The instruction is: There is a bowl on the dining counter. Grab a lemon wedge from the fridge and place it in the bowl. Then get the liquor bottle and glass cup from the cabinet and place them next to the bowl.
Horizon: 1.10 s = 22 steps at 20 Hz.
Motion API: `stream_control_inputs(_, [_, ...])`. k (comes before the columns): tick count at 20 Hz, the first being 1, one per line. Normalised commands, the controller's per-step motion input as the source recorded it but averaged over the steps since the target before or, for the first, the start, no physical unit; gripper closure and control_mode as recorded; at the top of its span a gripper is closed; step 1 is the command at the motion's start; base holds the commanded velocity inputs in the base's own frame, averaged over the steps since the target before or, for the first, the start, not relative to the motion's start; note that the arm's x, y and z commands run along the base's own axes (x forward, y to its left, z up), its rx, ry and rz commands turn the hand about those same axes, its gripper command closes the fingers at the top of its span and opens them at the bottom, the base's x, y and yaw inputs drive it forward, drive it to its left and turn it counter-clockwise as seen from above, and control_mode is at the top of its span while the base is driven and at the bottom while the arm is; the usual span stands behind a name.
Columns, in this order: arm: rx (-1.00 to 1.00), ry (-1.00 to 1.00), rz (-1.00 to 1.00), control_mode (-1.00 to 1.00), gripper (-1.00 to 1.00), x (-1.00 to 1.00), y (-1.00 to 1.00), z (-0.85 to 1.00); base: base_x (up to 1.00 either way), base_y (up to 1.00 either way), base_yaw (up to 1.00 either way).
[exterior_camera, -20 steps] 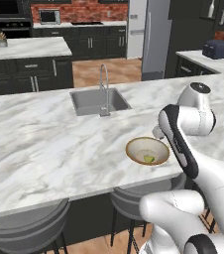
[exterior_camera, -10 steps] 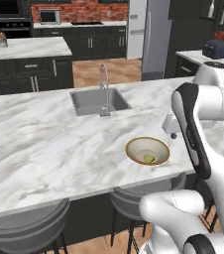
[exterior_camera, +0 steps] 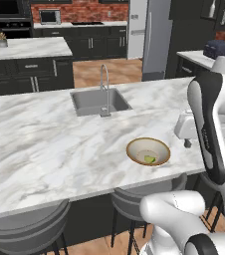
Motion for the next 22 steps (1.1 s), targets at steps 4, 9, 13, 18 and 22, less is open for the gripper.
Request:
stream_control_inputs(4, [-0.01,0.00,0.00,1.00,-1.00,-0.19,0.03,-0.02,-0.68,0.08,0.00])
stream_control_inputs(9, [0.00,0.00,0.00,1.00,-1.00,0.00,0.00,0.00,-1.00,0.63,0.00])
stream_control_inputs(13, [0.00,0.00,0.00,1.00,-1.00,0.00,0.00,0.00,-0.85,1.00,0.05])
stream_control_inputs(18, [0.00,0.00,0.00,1.00,-1.00,0.00,0.00,0.00,-0.42,1.00,0.02])
stream_control_inputs(22, [0.00,0.00,0.00,1.00,-1.00,0.00,0.00,0.00,-0.17,1.00,0.00])
